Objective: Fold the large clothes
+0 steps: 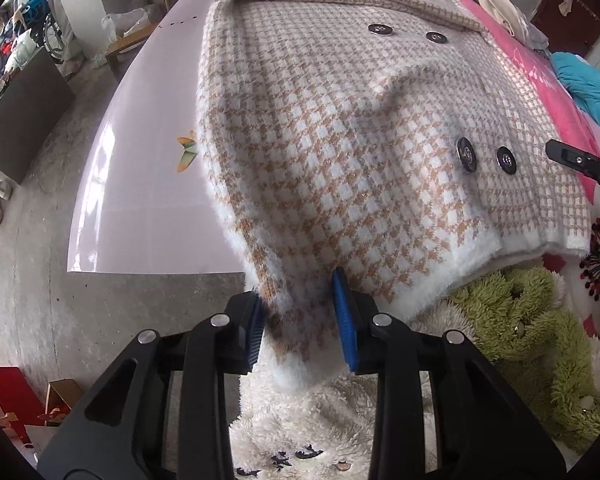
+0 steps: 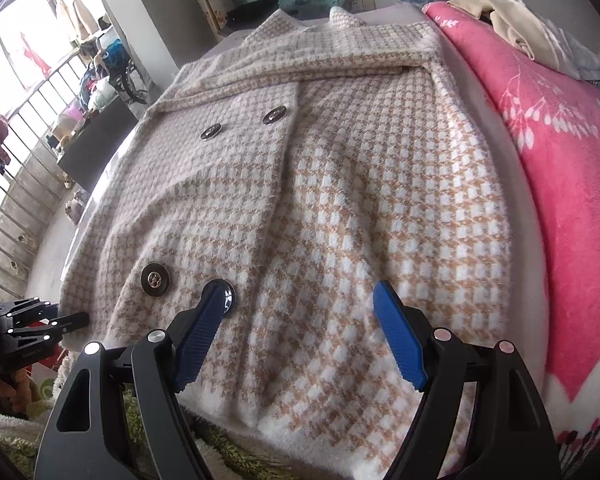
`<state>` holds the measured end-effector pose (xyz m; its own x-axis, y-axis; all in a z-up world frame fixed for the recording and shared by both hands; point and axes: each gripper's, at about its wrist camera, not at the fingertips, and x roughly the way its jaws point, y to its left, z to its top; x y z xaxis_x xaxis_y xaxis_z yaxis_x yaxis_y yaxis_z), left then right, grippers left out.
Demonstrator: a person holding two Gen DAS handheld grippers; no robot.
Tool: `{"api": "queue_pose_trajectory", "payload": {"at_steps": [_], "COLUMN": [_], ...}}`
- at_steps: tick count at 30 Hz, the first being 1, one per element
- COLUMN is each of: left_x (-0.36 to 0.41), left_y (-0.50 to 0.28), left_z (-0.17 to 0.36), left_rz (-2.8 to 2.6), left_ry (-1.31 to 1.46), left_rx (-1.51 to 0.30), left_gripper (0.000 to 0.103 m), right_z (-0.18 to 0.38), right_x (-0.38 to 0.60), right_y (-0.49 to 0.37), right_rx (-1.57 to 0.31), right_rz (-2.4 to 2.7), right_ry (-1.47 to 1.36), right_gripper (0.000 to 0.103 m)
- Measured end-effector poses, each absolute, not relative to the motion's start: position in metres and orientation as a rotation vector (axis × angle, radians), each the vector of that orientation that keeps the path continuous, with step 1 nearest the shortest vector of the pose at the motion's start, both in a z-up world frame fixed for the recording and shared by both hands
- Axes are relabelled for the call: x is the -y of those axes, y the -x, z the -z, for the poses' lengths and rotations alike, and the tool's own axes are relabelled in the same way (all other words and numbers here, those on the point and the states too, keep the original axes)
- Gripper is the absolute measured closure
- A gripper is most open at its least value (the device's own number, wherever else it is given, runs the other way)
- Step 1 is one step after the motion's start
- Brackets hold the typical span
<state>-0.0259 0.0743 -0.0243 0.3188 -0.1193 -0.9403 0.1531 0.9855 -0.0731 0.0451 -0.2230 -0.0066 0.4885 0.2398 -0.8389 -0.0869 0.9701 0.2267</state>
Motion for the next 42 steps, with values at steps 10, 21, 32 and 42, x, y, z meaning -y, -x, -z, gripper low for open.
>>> {"api": "queue_pose_trajectory", "payload": {"at_steps": [10, 21, 32, 42], "left_x": [-0.070, -0.071, -0.070, -0.070], "left_y": [0.027, 0.029, 0.033, 0.034], "left_z": [0.026, 0.026, 0.027, 0.027], "left_rz": [0.167, 0.163, 0.163, 0.164], "left_ry": [-0.095, -0.102, -0.110, -0.115], "left_rx": [-1.219, -1.204, -1.182, -1.177], "left_gripper": [0.073, 0.073, 0.073, 0.073], "right_z": [0.005, 0.039, 0.043, 0.038], "right_x": [0.284, 0.290, 0.280, 0.272], "right_y": [0.014, 0.029, 0.031, 0.031], "right_rx": [-1.123, -1.237, -1.269, -1.265], "right_rz": [-0.019, 0.005, -0.010, -0.025], "right_ry": [-0.204, -0.327, -0.304, -0.248], "right_gripper": [0.028, 0.040, 0.065, 0.081]}}
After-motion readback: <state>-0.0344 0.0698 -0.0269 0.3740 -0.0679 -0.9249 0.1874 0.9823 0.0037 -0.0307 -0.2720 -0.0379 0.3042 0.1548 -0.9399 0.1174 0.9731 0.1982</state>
